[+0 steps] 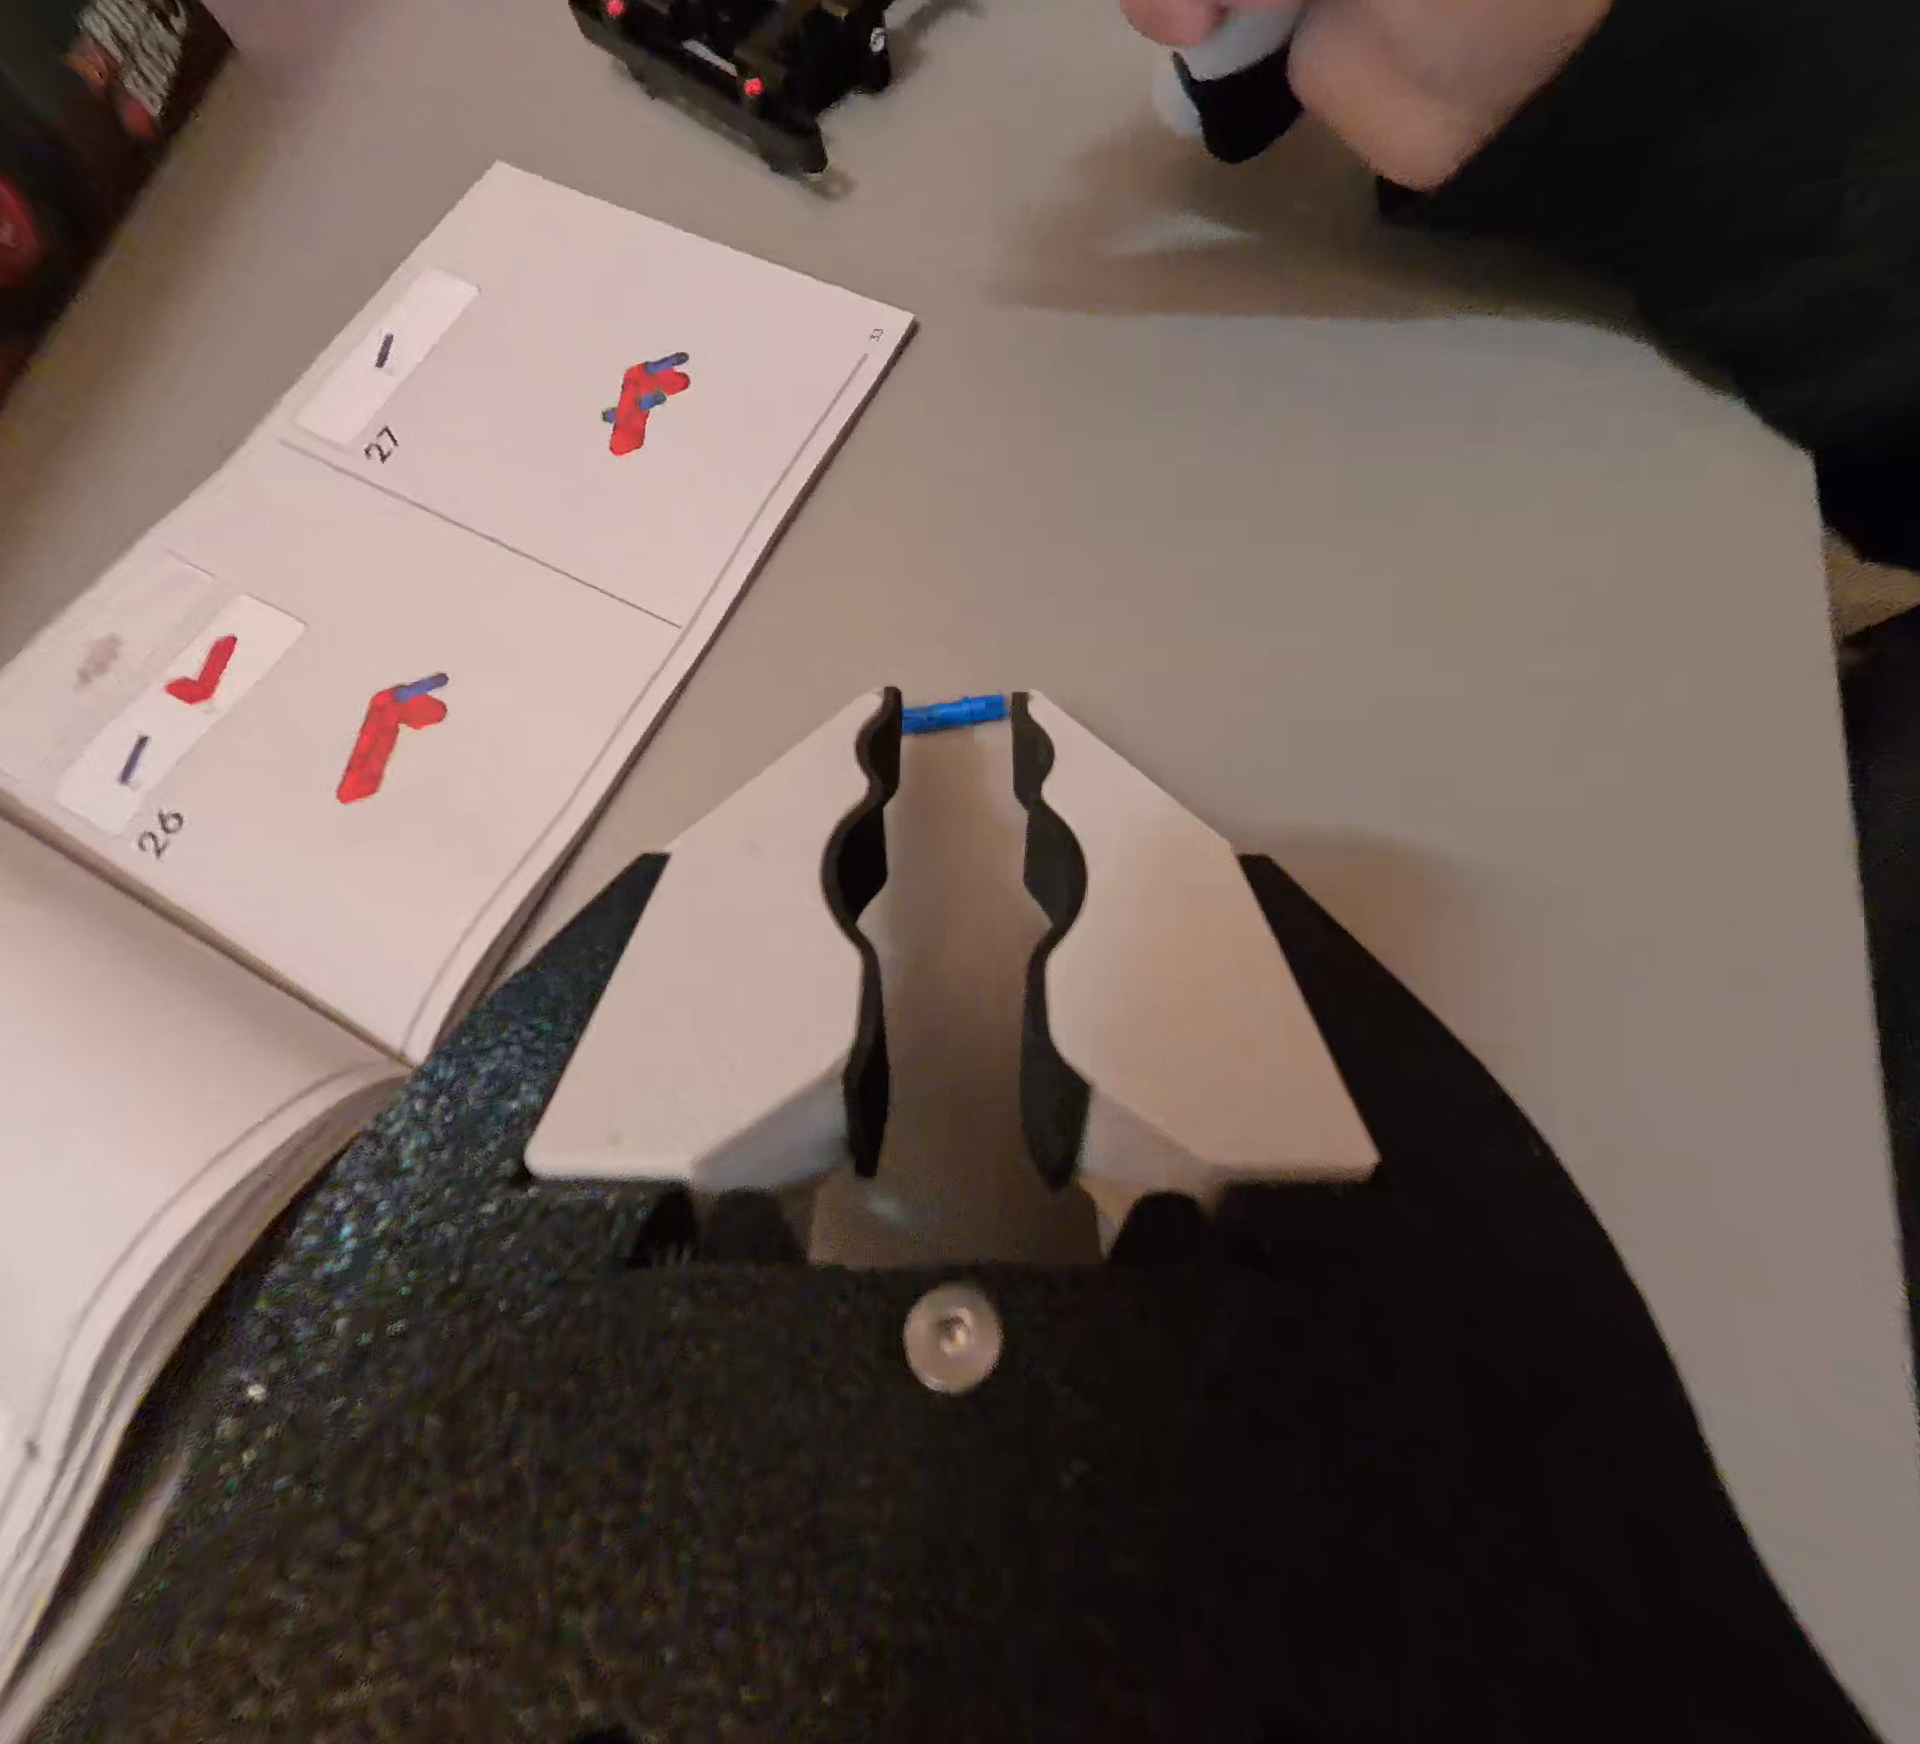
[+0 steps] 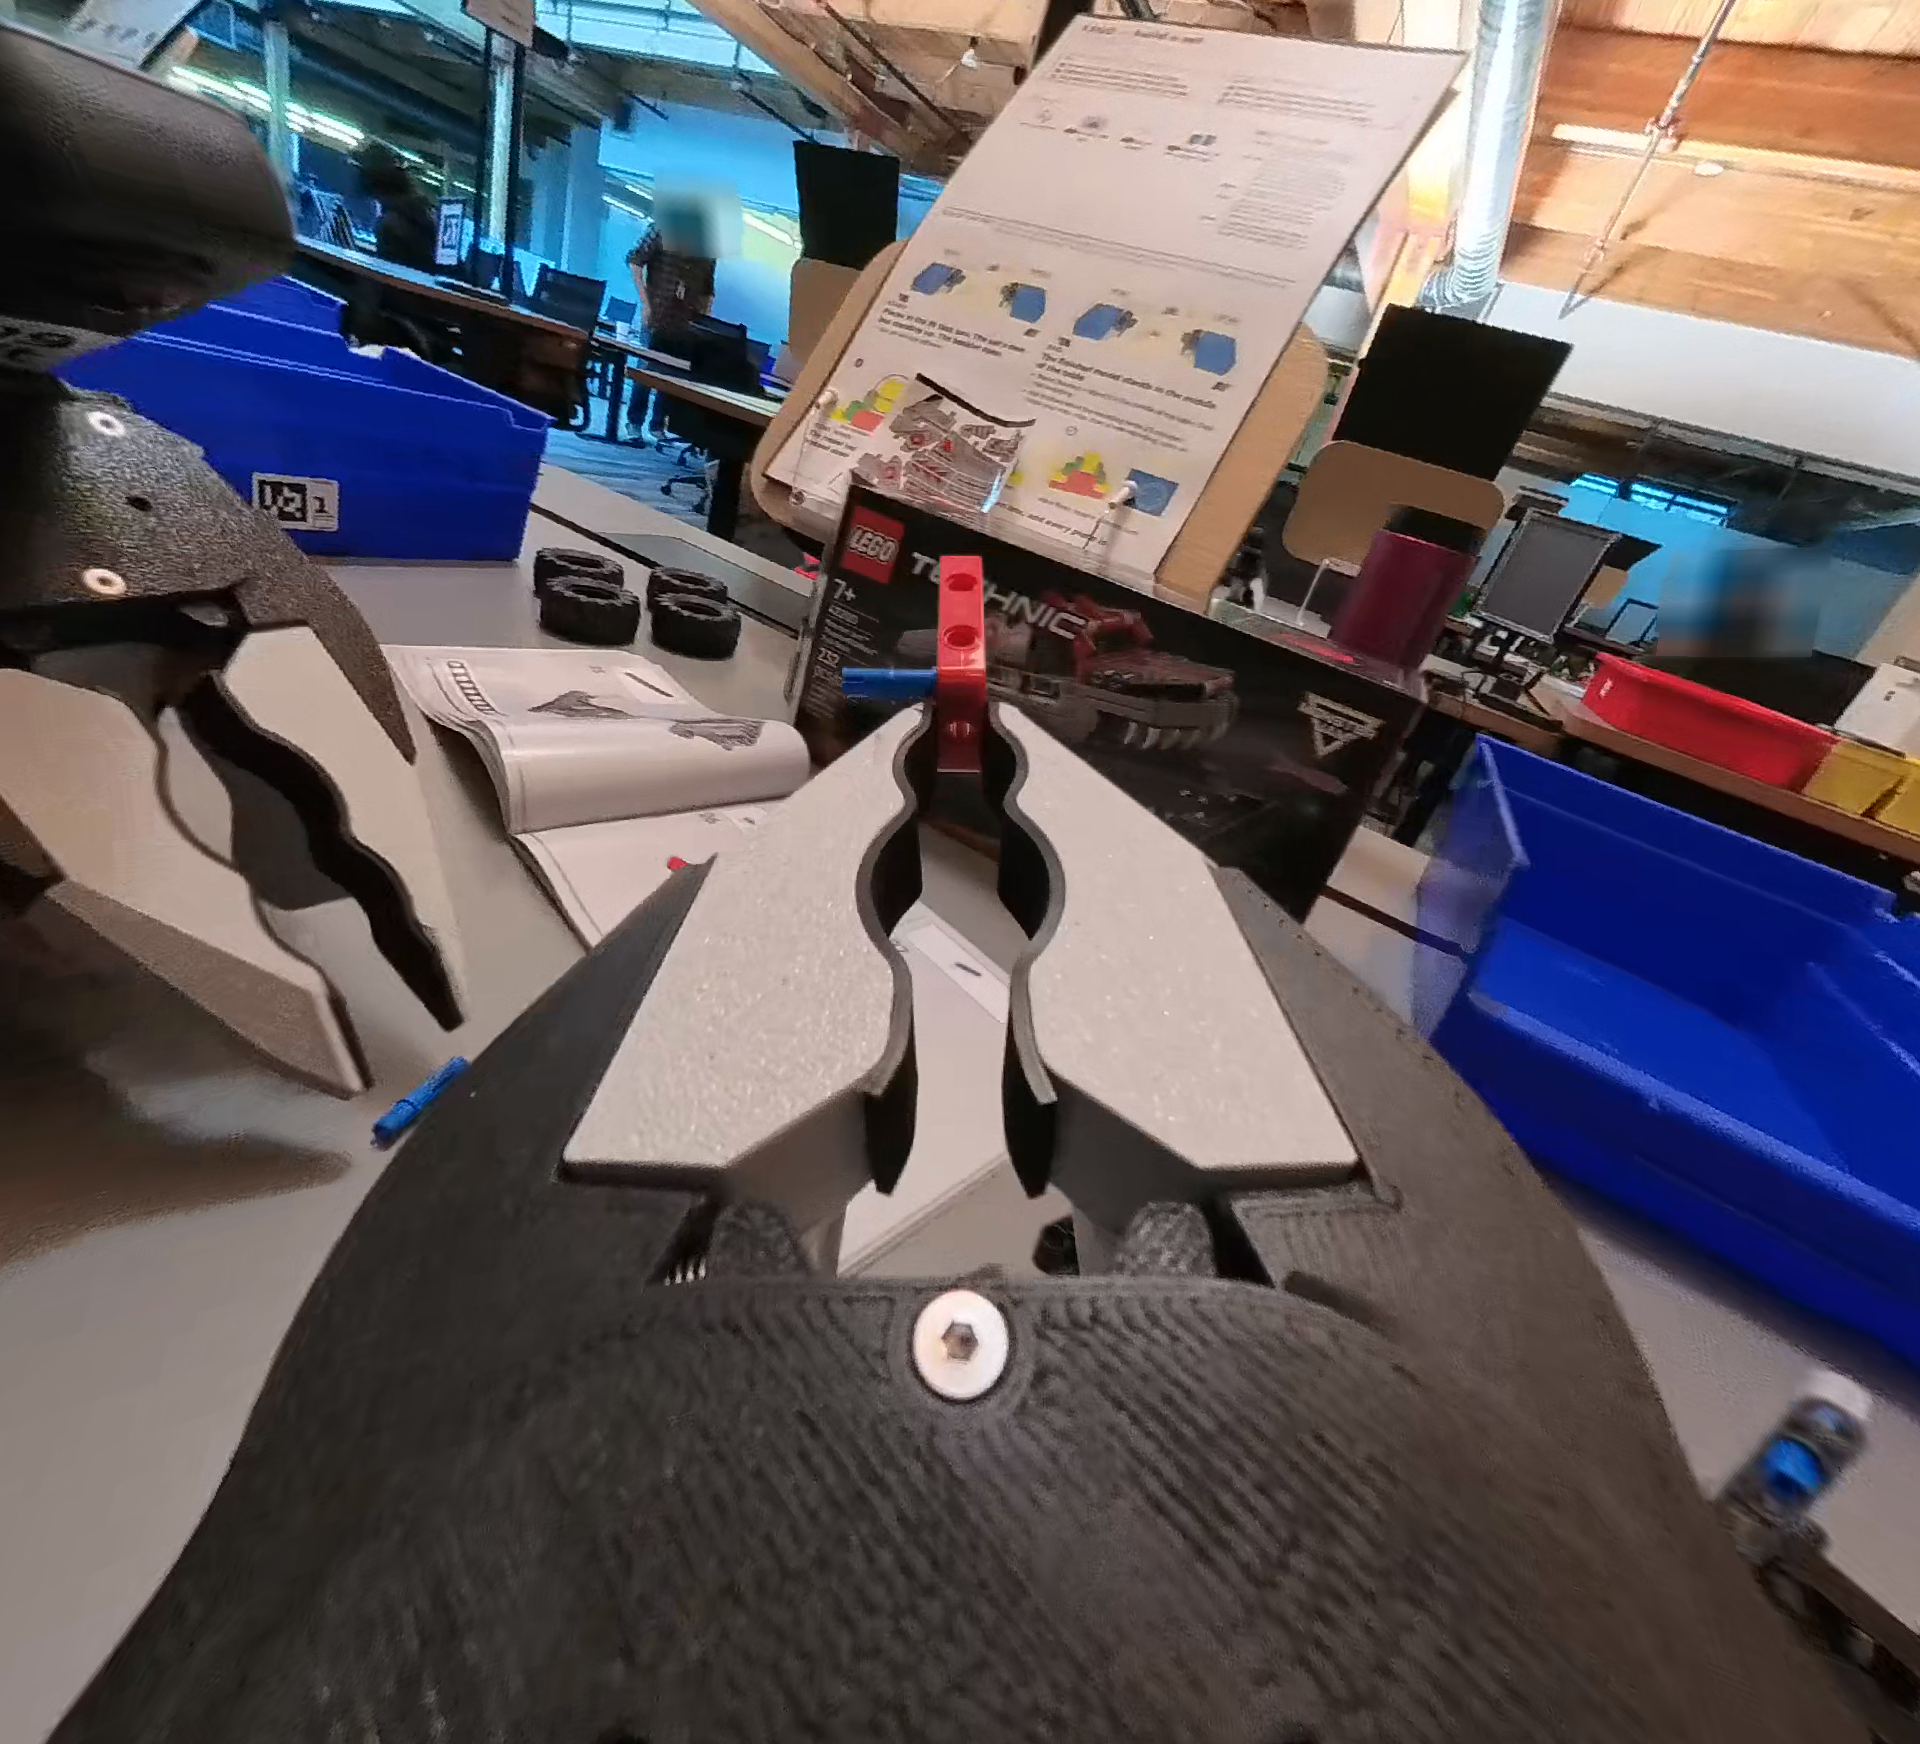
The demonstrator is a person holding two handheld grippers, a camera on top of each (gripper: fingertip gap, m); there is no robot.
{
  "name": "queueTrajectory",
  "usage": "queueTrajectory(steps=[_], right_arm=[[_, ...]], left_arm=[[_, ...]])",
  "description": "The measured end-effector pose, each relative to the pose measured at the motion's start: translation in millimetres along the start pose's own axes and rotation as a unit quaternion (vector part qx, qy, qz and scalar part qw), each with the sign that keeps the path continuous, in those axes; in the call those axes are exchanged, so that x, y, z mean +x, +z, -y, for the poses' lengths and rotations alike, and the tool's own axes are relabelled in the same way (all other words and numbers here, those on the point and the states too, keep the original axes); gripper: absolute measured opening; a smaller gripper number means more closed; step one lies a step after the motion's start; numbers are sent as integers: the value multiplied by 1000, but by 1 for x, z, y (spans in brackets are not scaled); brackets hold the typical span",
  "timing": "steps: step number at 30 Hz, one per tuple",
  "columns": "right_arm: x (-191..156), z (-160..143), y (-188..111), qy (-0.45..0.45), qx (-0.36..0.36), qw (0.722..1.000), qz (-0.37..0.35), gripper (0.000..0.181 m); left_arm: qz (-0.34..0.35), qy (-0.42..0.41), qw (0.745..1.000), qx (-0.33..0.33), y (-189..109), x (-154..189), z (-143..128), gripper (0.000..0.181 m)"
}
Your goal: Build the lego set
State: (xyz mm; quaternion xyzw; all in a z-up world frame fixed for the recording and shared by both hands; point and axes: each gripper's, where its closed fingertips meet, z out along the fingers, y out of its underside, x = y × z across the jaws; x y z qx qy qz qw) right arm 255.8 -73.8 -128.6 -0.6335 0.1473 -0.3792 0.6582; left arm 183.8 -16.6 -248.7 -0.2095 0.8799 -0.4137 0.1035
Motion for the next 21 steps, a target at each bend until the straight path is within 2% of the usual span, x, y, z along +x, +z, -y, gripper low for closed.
queueTrajectory(steps=[5,8,14,17,21], right_arm=[[-15,-2,6,-2,-2,1000,15,6],[-17,-5,8,-10,-9,1000,21,5],[-21,-7,9,-8,-10,999,32,6],[-19,-9,8,-5,-12,999,31,6],[-18,-9,7,0,-11,999,32,6]], left_arm=[[105,-56,992,-37,-8,-5,-11,23],[140,-77,986,-40,-11,5,-15,23],[140,-127,982,-29,0,6,-18,23],[146,-125,981,-30,-1,2,-20,14],[141,-137,980,-26,-3,-4,-21,12]])
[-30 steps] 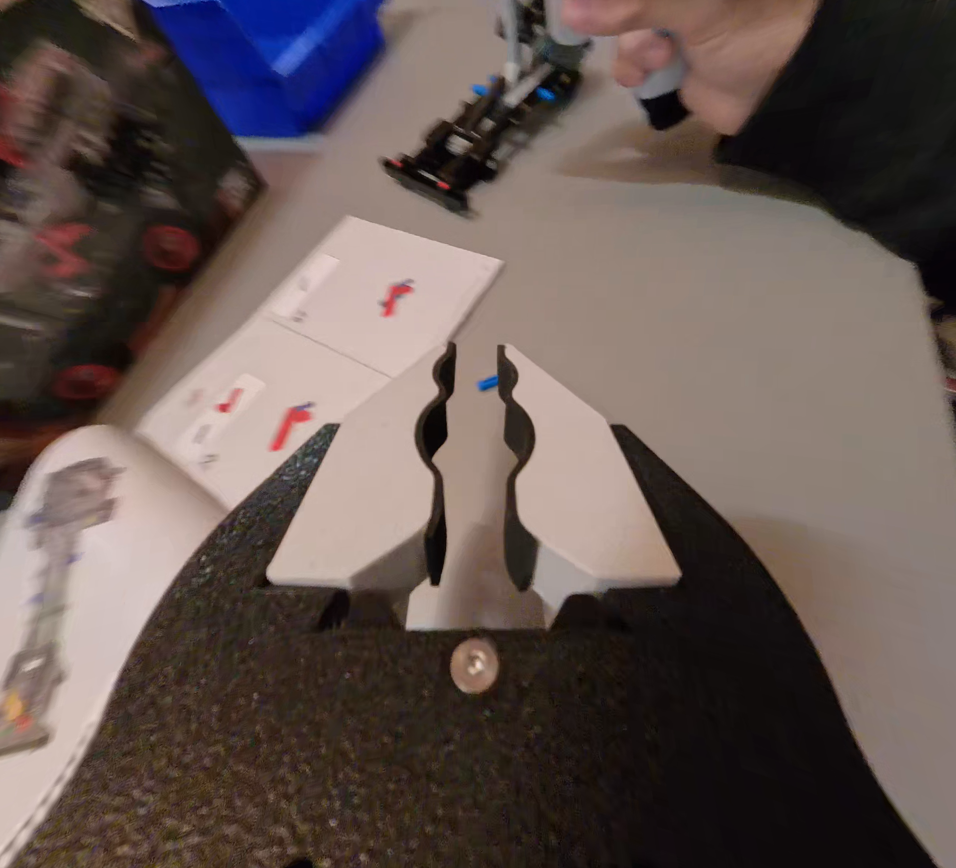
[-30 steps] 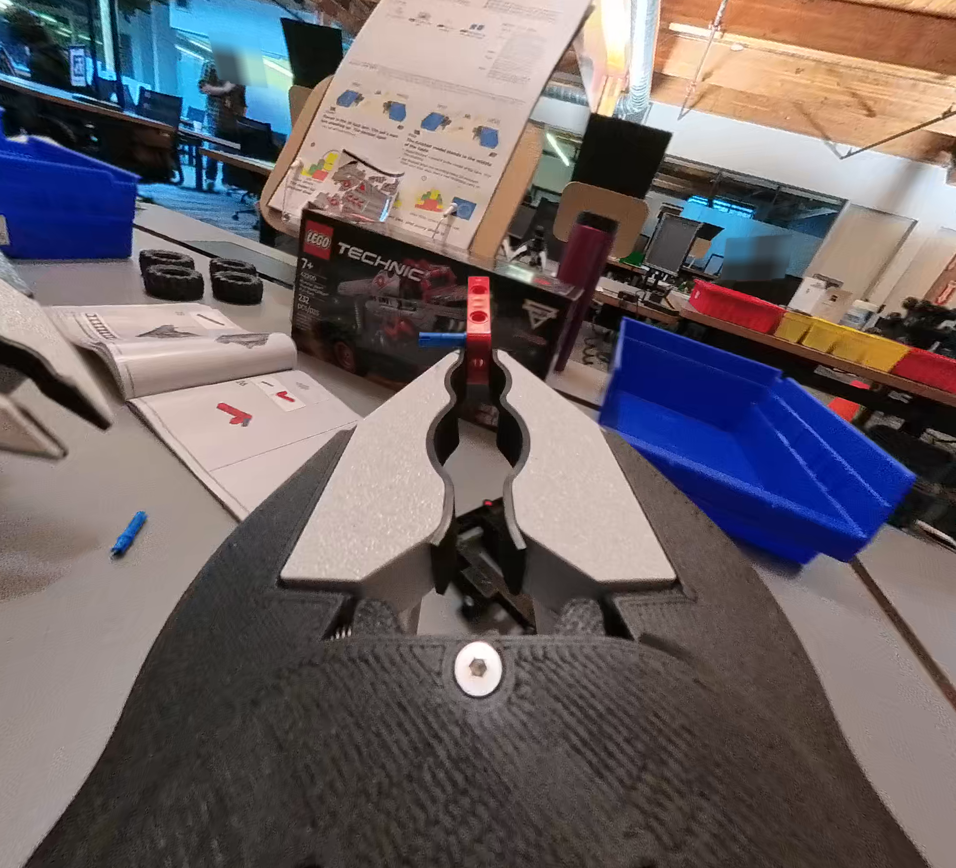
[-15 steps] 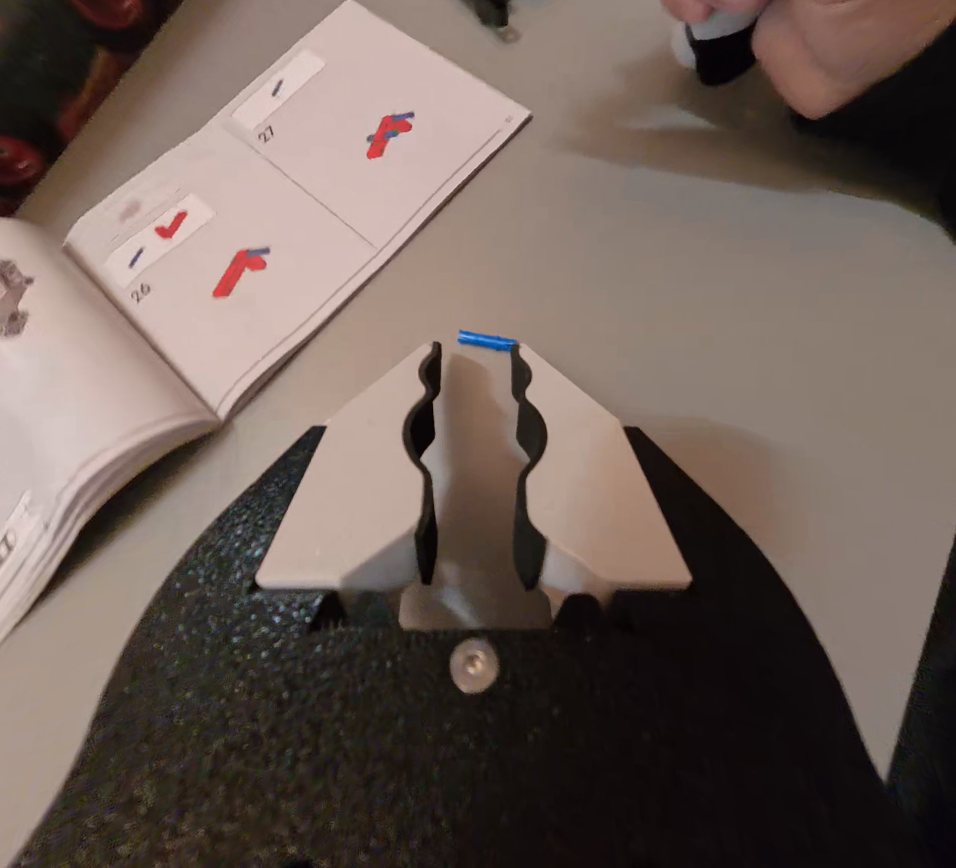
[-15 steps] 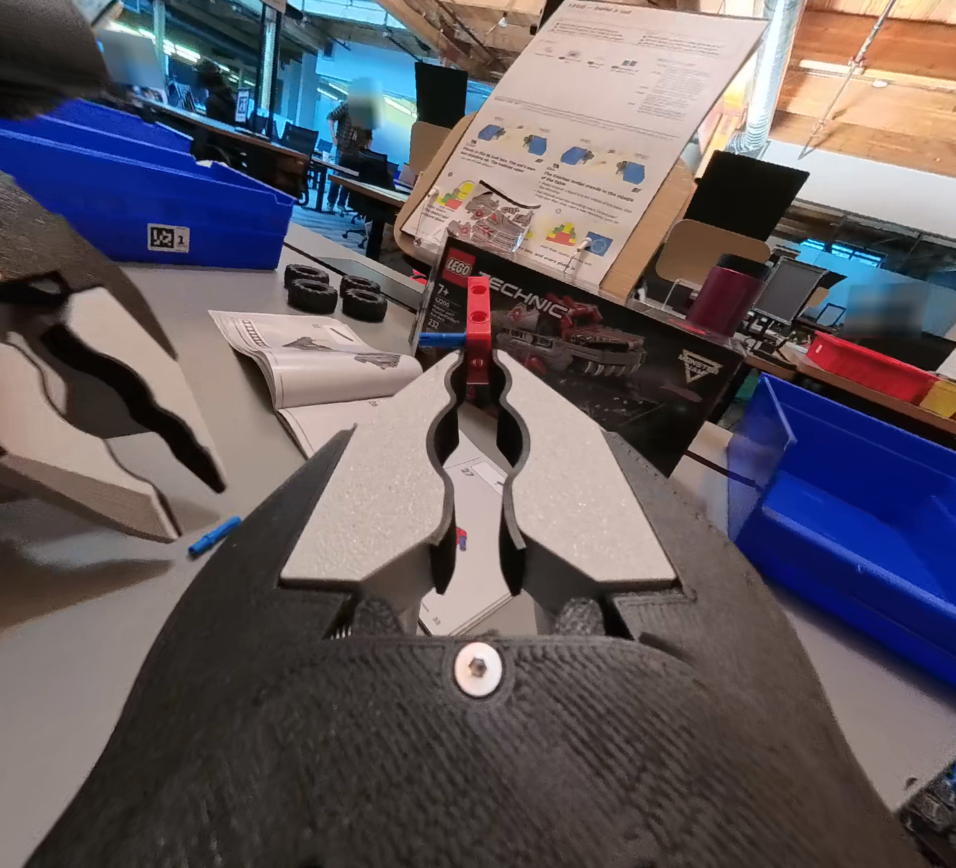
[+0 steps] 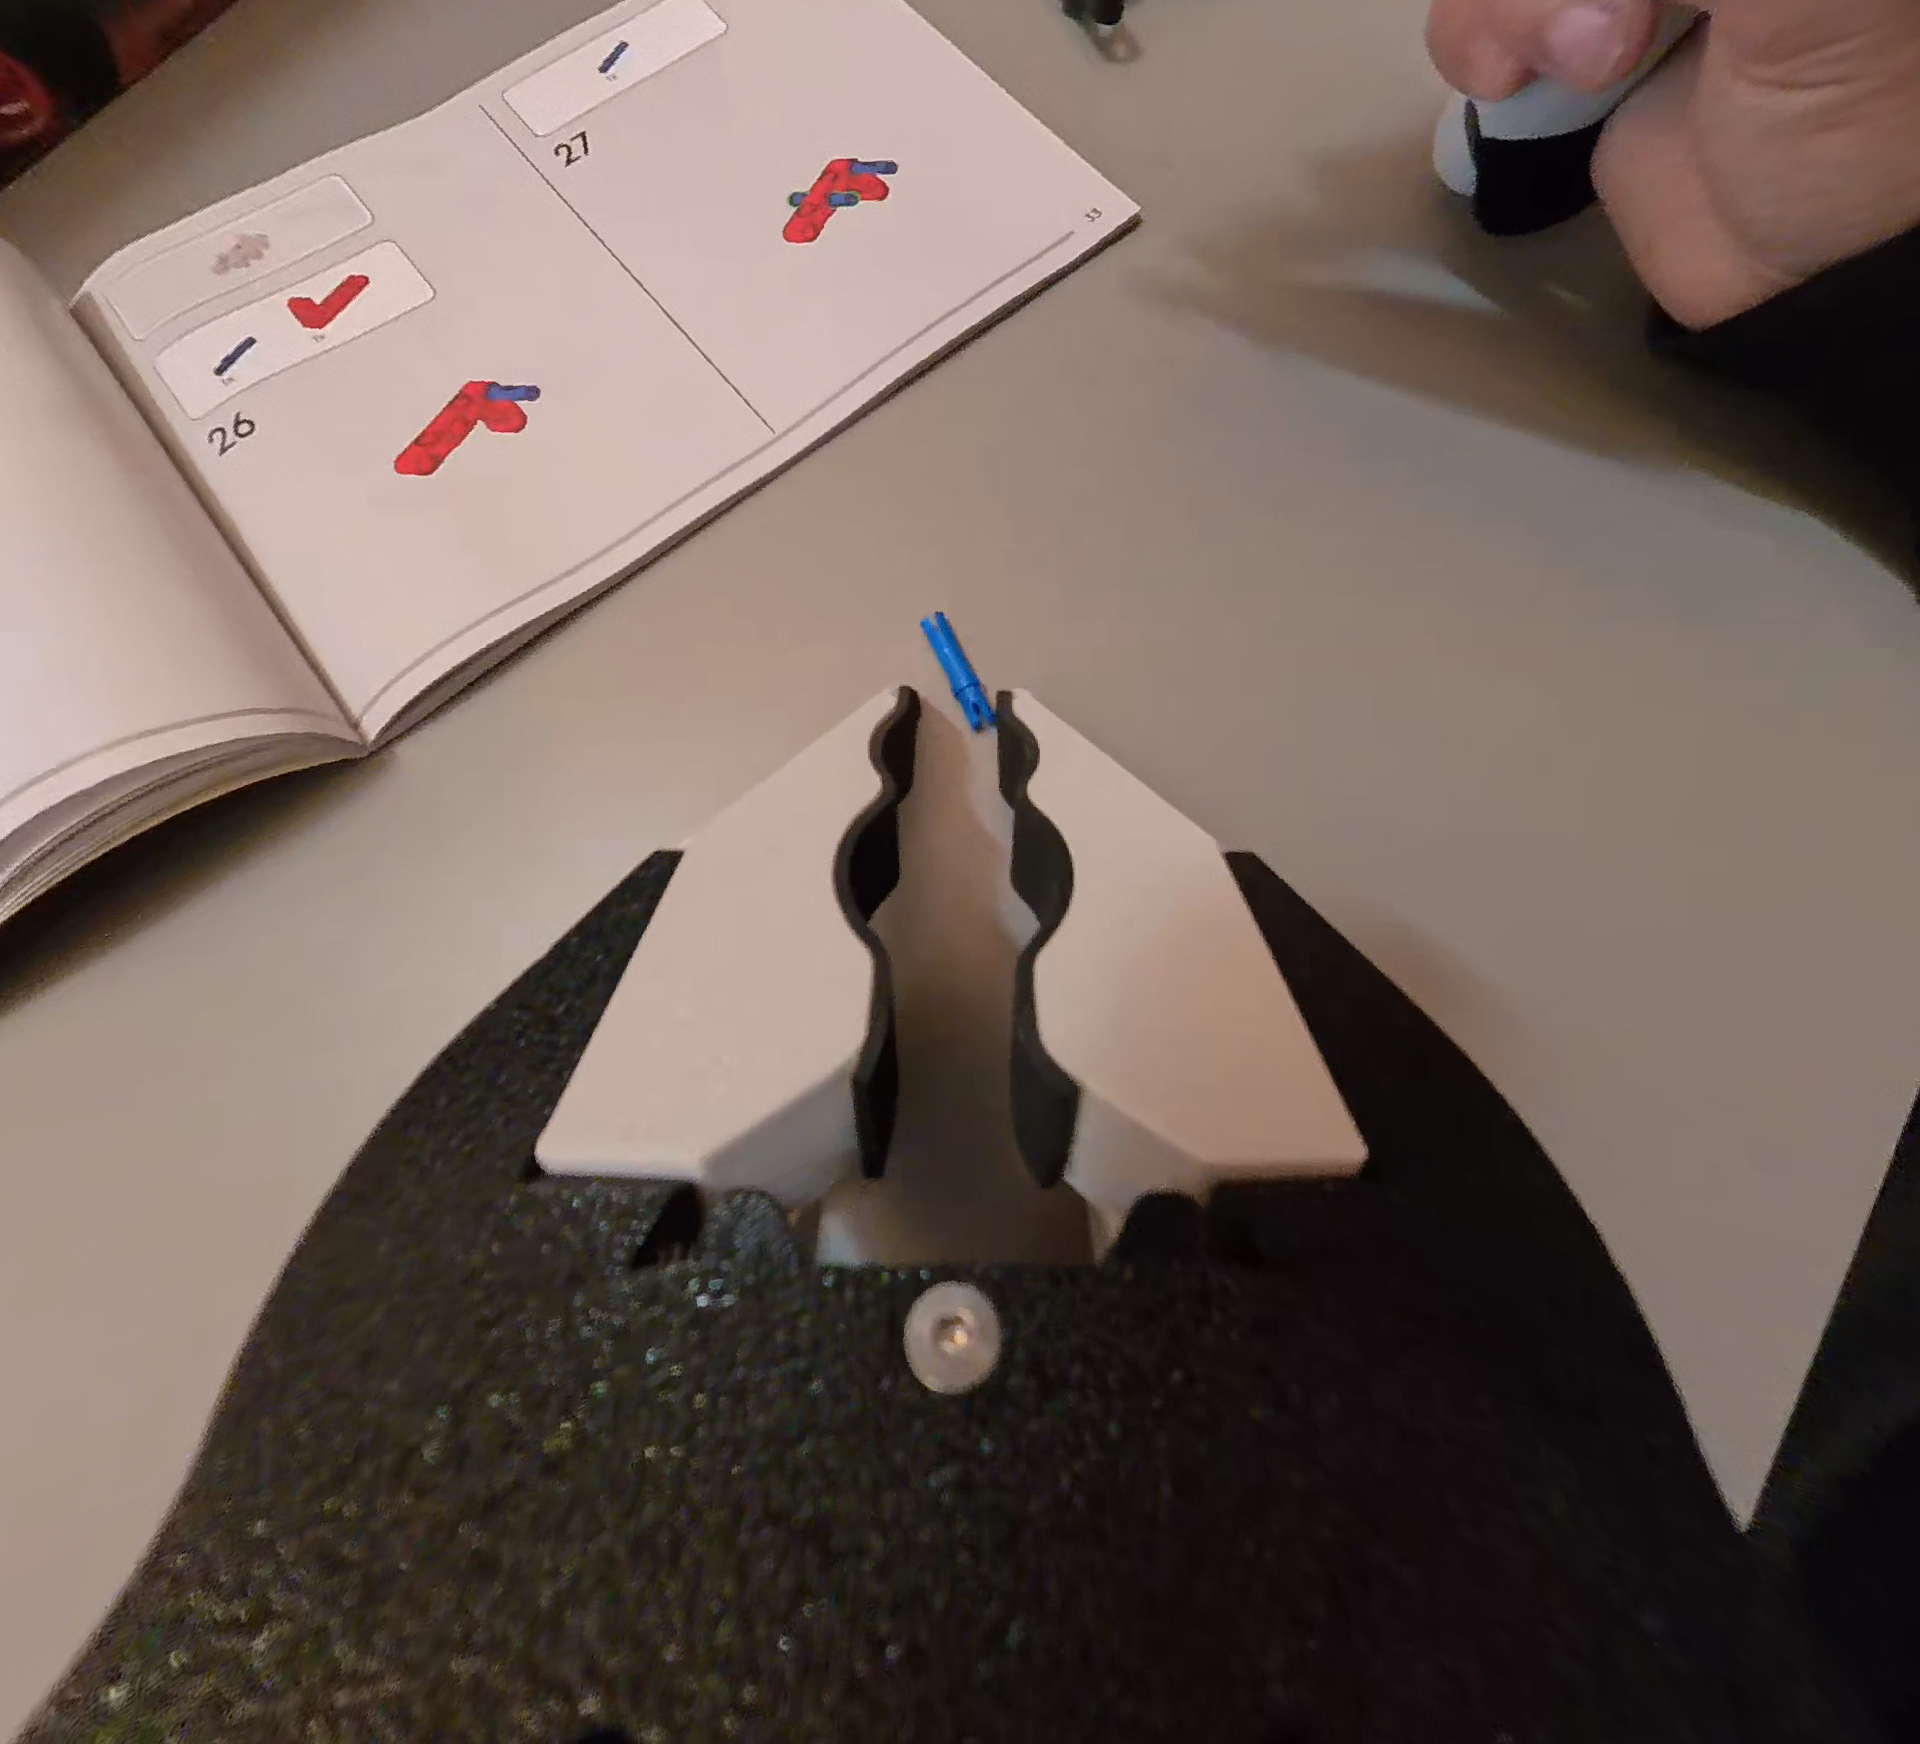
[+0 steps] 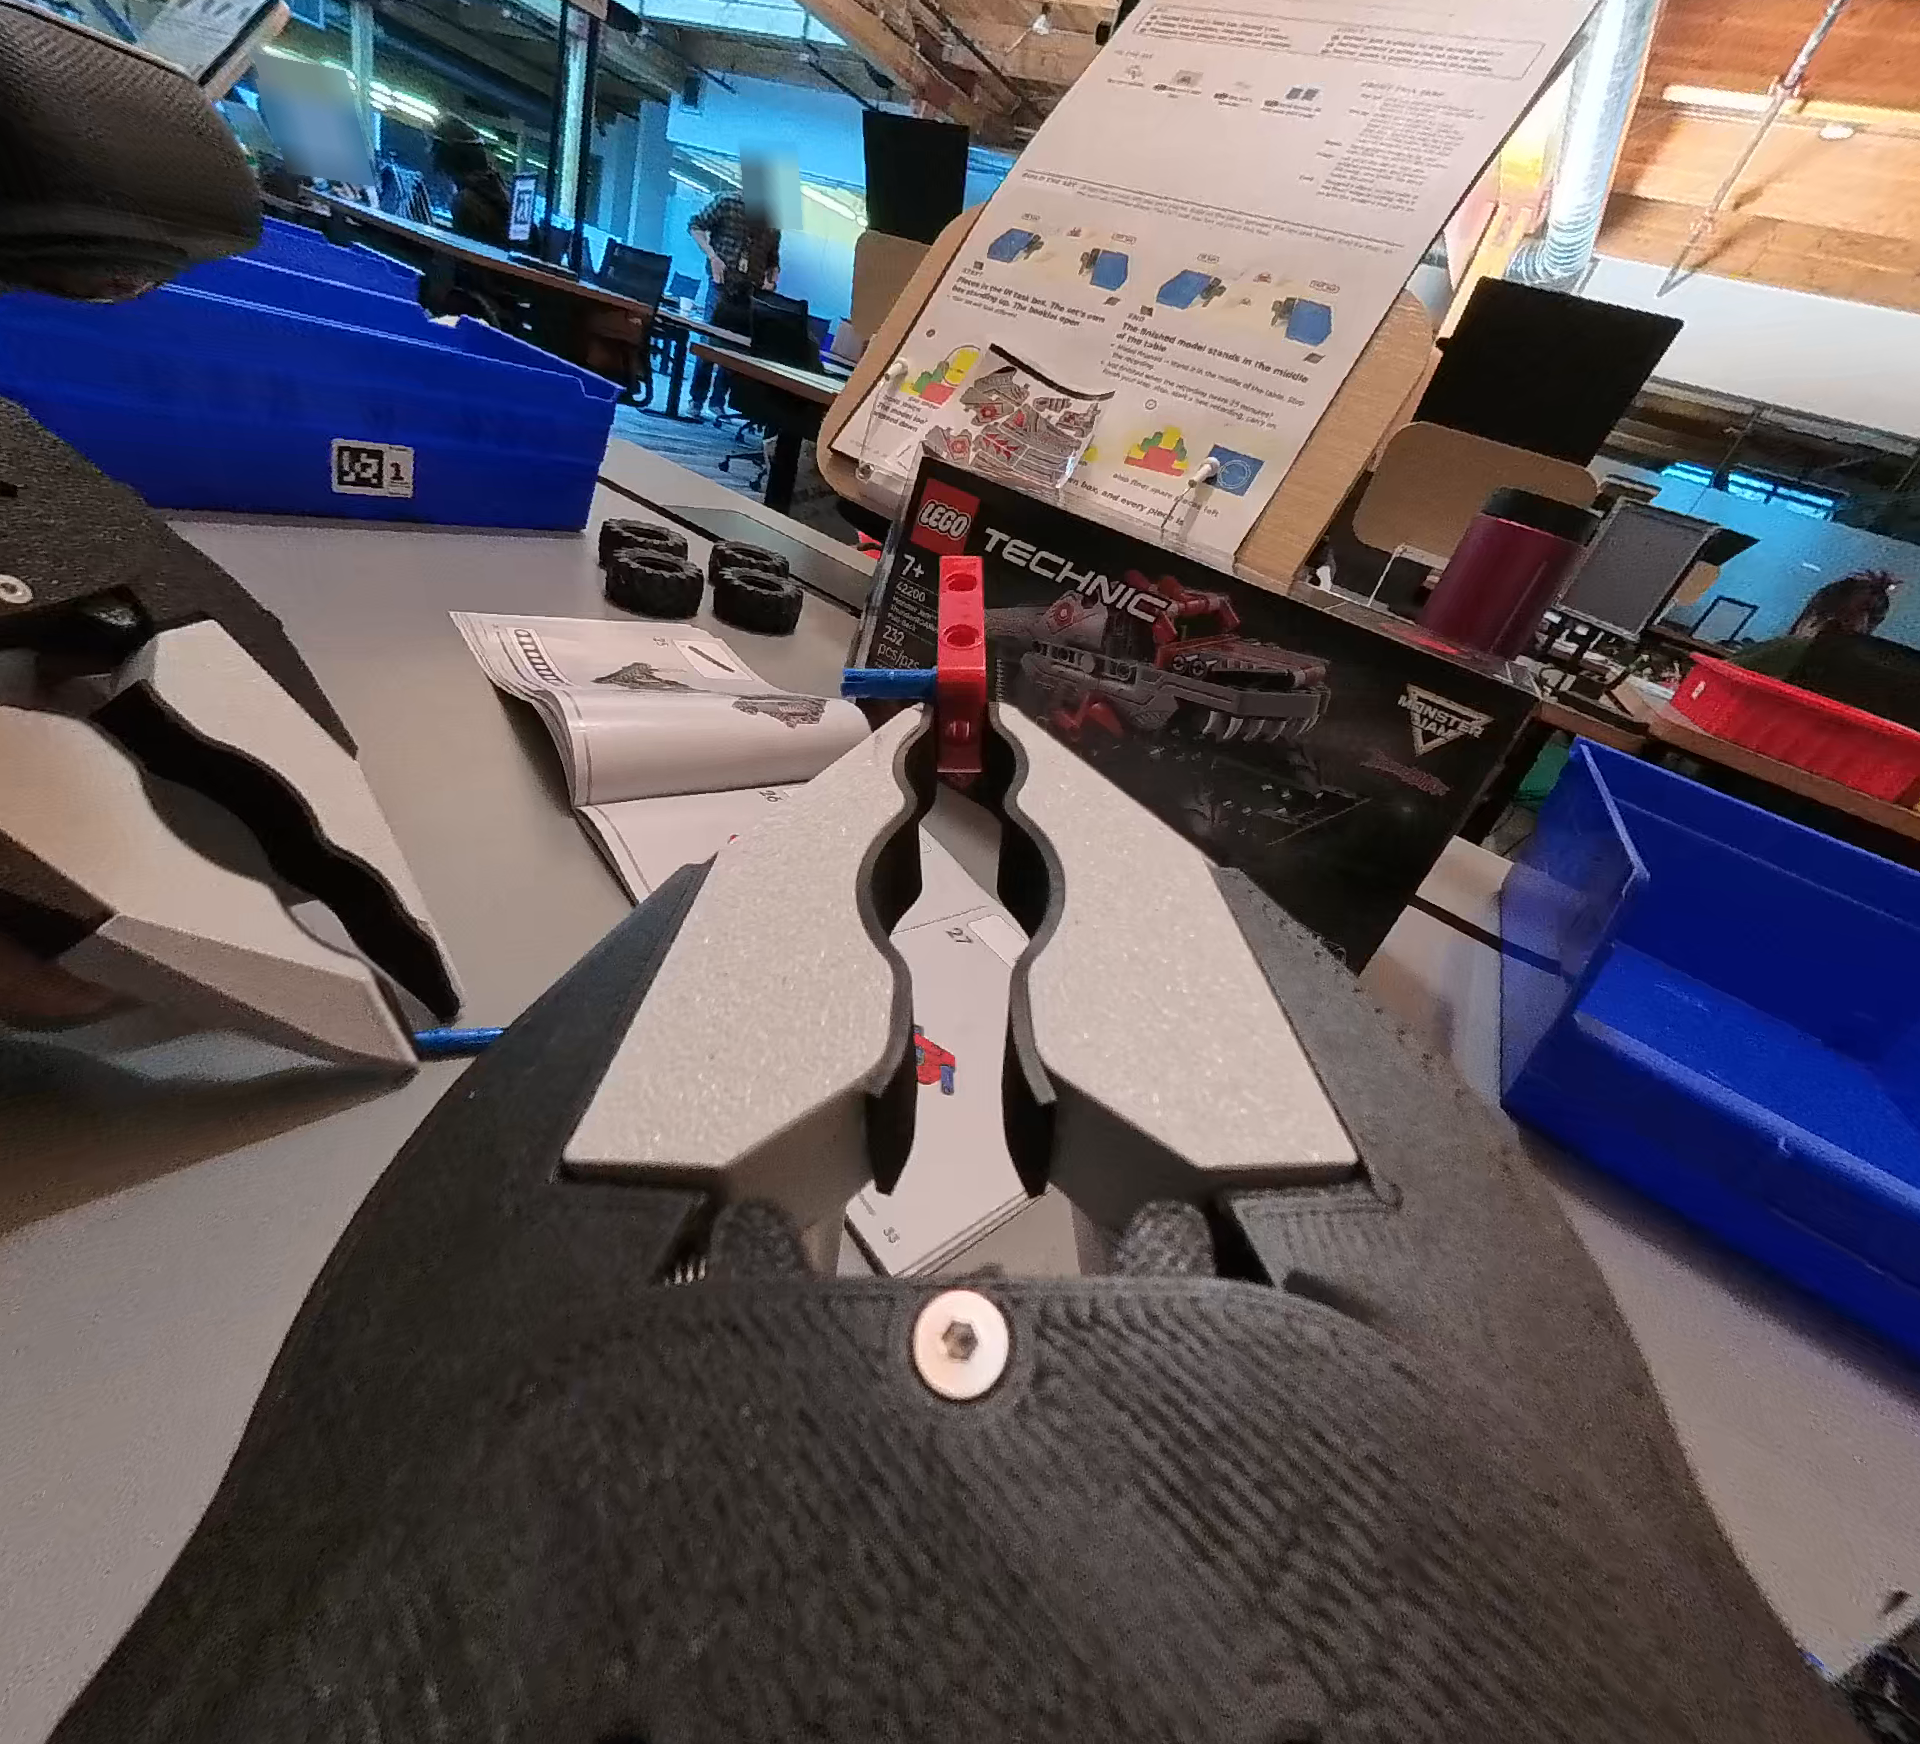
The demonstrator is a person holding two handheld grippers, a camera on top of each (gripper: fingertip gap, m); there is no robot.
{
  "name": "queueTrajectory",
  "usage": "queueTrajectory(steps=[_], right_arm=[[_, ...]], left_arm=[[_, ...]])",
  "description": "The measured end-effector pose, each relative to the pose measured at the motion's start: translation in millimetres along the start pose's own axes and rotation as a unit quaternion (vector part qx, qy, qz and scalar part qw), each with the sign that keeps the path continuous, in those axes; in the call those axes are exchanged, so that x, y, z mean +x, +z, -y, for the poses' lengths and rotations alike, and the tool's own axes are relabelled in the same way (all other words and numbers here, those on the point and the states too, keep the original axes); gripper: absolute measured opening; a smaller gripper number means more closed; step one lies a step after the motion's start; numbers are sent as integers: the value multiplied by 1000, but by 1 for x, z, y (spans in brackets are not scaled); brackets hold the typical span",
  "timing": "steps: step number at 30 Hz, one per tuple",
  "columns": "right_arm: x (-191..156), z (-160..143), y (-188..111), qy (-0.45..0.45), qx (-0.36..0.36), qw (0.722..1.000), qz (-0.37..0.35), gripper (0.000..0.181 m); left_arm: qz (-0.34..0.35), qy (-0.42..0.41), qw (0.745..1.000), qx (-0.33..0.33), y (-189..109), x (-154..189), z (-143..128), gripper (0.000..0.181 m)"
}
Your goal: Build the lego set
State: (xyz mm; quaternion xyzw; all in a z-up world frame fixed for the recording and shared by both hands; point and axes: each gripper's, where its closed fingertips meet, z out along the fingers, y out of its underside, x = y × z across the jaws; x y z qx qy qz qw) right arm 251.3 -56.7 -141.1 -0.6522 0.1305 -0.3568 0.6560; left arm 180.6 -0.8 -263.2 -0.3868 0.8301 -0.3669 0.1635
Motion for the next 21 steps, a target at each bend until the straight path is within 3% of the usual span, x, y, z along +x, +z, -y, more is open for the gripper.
queueTrajectory(steps=[6,11,16,18,21], right_arm=[[-6,-1,2,-13,-6,1000,13,6],[-7,-2,2,-10,-9,1000,17,6],[-9,-3,4,-5,-16,1000,18,6],[-11,-2,6,10,-15,1000,14,6],[-17,0,13,46,-13,999,9,5]], left_arm=[[-7,-5,1000,0,4,1,3,19],[1,12,1000,0,5,-2,4,3],[-4,73,997,3,5,-4,5,1],[3,99,995,24,3,-12,12,2],[-44,51,992,107,-16,-20,45,2]])
